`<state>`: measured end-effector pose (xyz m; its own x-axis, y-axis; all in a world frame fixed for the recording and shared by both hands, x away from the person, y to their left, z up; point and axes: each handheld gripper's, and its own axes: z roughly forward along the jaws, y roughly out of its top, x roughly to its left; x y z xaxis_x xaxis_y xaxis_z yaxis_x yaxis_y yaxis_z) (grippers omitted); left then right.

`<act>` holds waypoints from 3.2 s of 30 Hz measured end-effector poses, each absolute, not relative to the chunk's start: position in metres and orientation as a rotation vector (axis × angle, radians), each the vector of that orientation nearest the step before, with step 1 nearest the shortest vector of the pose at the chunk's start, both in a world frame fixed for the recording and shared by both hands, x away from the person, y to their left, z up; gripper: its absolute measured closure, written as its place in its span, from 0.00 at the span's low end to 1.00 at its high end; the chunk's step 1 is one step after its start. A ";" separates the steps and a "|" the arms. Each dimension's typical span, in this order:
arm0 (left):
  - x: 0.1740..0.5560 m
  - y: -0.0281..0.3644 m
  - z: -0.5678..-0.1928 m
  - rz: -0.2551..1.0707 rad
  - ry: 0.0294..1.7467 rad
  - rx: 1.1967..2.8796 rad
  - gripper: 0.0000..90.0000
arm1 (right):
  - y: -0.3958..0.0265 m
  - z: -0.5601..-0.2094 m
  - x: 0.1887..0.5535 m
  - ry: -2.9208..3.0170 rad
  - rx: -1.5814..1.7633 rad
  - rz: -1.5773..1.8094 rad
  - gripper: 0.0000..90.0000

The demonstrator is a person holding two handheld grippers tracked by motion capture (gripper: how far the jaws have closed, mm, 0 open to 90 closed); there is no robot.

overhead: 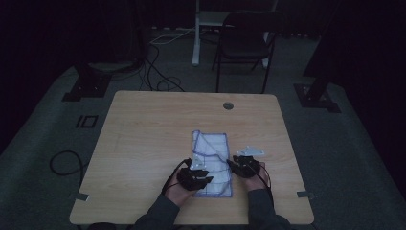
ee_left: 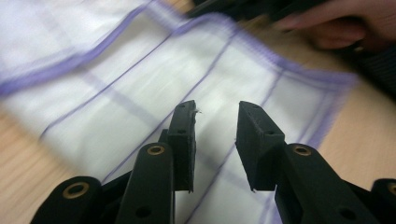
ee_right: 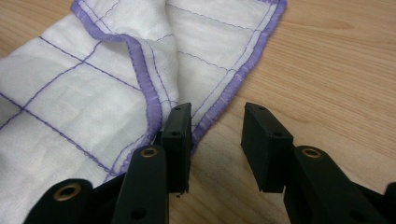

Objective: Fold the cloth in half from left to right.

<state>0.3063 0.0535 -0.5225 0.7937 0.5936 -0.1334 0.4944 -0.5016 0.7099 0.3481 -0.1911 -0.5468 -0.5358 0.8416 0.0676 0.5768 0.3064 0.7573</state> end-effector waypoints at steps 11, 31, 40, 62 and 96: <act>0.301 0.081 -0.536 0.243 0.876 2.198 0.83 | -0.192 -0.546 0.350 2.235 1.296 1.073 0.70; 0.295 0.090 -0.540 0.273 0.863 2.172 0.86 | -0.158 -0.519 0.355 2.225 1.088 1.217 0.71; 0.294 0.091 -0.543 0.278 0.862 2.150 0.86 | -0.135 -0.514 0.365 2.256 1.026 1.245 0.70; 0.294 0.093 -0.545 0.266 0.865 2.128 0.86 | -0.073 -0.536 0.398 2.432 0.905 1.084 0.73; 0.294 0.093 -0.544 0.263 0.871 2.129 0.86 | -0.171 -0.535 0.458 2.219 1.289 1.087 0.90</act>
